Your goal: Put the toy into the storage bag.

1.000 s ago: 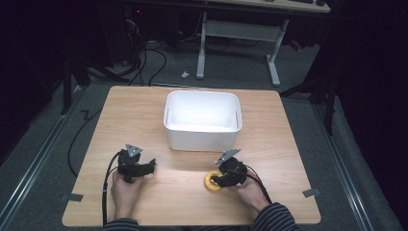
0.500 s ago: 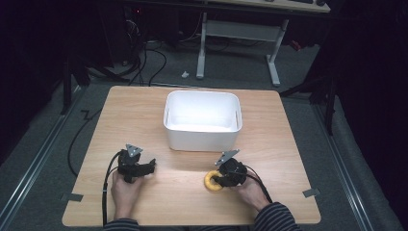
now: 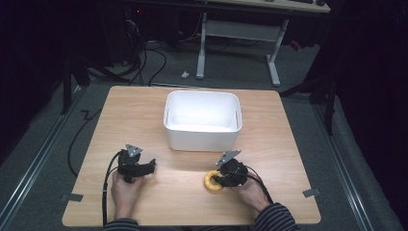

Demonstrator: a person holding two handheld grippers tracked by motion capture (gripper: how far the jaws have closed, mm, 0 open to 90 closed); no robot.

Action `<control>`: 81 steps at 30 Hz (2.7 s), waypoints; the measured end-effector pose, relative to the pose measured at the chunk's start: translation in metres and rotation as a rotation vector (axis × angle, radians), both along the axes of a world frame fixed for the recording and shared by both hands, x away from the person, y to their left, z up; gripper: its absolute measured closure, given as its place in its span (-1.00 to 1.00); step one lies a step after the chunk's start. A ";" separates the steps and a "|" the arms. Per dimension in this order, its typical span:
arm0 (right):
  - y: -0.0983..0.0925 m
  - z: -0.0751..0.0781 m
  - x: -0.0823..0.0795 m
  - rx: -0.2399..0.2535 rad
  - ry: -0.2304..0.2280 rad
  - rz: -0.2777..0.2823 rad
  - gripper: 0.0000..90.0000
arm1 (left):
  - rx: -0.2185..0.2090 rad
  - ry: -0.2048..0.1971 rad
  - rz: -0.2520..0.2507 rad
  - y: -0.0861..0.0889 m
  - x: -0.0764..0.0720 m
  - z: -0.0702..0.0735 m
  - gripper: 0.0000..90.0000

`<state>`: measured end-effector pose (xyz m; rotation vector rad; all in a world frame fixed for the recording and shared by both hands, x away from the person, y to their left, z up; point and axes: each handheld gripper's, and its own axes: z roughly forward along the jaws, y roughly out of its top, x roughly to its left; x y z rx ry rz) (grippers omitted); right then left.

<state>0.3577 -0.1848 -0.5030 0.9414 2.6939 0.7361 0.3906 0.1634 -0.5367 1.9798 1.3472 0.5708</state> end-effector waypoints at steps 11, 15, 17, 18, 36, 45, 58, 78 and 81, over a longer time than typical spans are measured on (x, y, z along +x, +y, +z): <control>-0.011 0.015 -0.004 0.048 -0.009 -0.024 0.45 | -0.002 0.000 0.000 0.000 0.000 0.000 -0.58; -0.014 0.017 -0.005 0.055 -0.009 -0.019 0.45 | -0.002 0.000 -0.001 0.000 0.000 0.000 -0.58; -0.016 0.019 -0.005 0.060 -0.010 -0.022 0.45 | -0.002 0.000 0.000 0.000 0.001 0.000 -0.58; -0.016 0.019 -0.005 0.063 -0.010 -0.025 0.45 | -0.002 0.000 0.000 0.000 0.001 0.000 -0.58; -0.048 0.041 -0.011 0.095 -0.068 -0.098 0.45 | -0.001 0.000 0.000 0.000 0.000 0.000 -0.58; -0.061 0.047 -0.015 0.096 -0.085 -0.132 0.45 | 0.000 -0.001 0.001 0.000 0.000 0.000 -0.58; -0.079 0.057 -0.016 0.109 -0.104 -0.171 0.45 | 0.001 -0.001 0.002 0.000 0.000 0.000 -0.59; -0.100 0.079 -0.014 0.105 -0.168 -0.217 0.45 | 0.000 0.000 0.002 0.000 0.000 0.000 -0.59; -0.102 0.086 -0.011 0.120 -0.180 -0.232 0.45 | 0.001 -0.001 0.002 0.000 0.000 0.000 -0.58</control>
